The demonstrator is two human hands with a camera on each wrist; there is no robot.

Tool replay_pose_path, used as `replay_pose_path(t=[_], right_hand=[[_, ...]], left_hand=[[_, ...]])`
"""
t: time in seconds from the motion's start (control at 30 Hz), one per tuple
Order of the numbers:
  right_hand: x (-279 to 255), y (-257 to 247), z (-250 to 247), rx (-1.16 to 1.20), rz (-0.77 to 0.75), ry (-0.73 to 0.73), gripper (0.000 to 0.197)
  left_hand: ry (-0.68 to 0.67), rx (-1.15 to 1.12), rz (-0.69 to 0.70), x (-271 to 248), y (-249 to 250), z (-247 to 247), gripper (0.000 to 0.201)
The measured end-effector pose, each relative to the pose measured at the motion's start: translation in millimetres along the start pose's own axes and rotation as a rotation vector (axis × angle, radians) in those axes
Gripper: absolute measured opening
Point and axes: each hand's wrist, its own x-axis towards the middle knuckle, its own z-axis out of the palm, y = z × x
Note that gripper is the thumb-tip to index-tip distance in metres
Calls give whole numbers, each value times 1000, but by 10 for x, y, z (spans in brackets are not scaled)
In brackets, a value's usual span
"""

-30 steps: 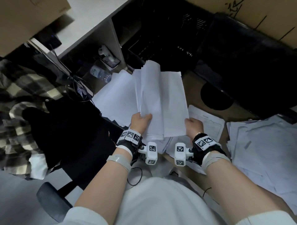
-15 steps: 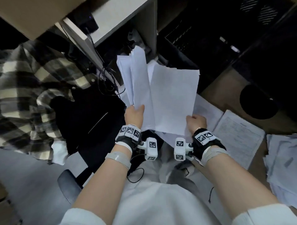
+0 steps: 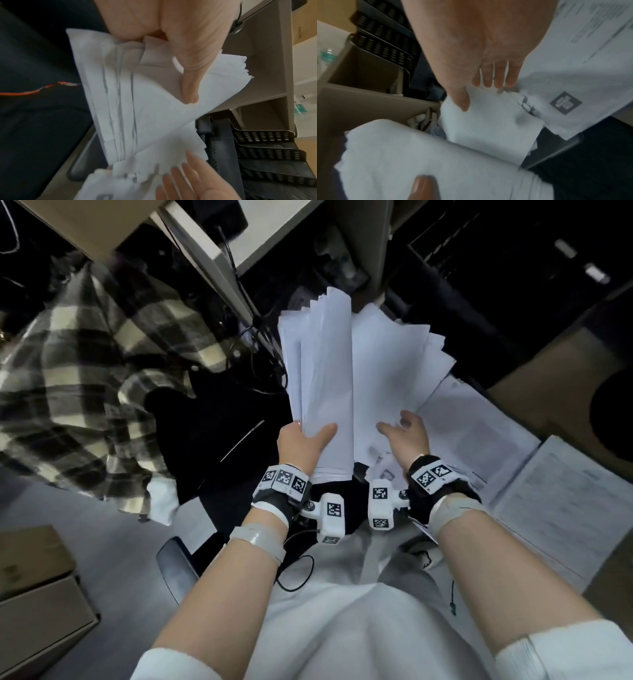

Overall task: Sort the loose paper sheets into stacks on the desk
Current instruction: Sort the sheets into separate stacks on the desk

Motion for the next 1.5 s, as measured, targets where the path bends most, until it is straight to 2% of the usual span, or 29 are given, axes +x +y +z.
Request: replay_pose_path(t=[0.03, 0.1, 0.17, 0.2, 0.3, 0.4, 0.53, 0.67, 0.77, 0.87, 0.93, 1.03, 1.17, 1.33, 1.43, 1.5], right_hand=[[-61, -14, -51, 54, -35, -20, 60], [-206, -80, -143, 168, -21, -156, 46], [-285, -79, -232, 172, -27, -207, 39], [-322, -80, -290, 160, -42, -178, 37], [-368, -8, -515, 166, -81, -61, 31], [-406, 58, -747, 193, -95, -16, 18], [-449, 94, -1007, 309, -68, 42, 21], [-587, 118, -1303, 342, 19, -18, 49], [-646, 207, -1454, 325, 37, -29, 48], [-633, 389, -1516, 204, -14, 98, 53], [-626, 545, -1541, 126, -62, 194, 43], [-621, 734, -1569, 39, -24, 278, 28], [-633, 907, -1522, 9, 22, 340, 27], [-737, 1050, -1652, 18, 134, 512, 21], [-902, 1287, -1986, 1, 251, 651, 35], [-998, 1506, -2239, 29, 365, 687, 38]], left_hand=[[-4, -17, -5, -5, 12, 68, 30], [-31, -27, 1, -35, 57, 213, 35], [-81, -57, 6, -93, 138, 375, 31], [-99, -57, 5, -128, 173, 455, 30], [-148, -36, 6, -225, 213, 656, 49], [-207, -33, 35, -354, 250, 814, 49], [-199, 58, 97, -496, 278, 960, 54], [-181, 73, 88, -621, 245, 1043, 51], [-222, 113, 118, -737, 226, 1101, 51], [-222, 163, 151, -816, 210, 1138, 52], [-198, 155, 157, -853, 191, 1127, 52], [-175, 109, 128, -873, 98, 1081, 52], [-141, 79, 121, -901, -11, 1106, 53], [-178, 62, 111, -872, -50, 1248, 54], [-251, 76, 135, -962, -12, 1511, 54], [-309, 102, 147, -1117, 17, 1736, 53]])
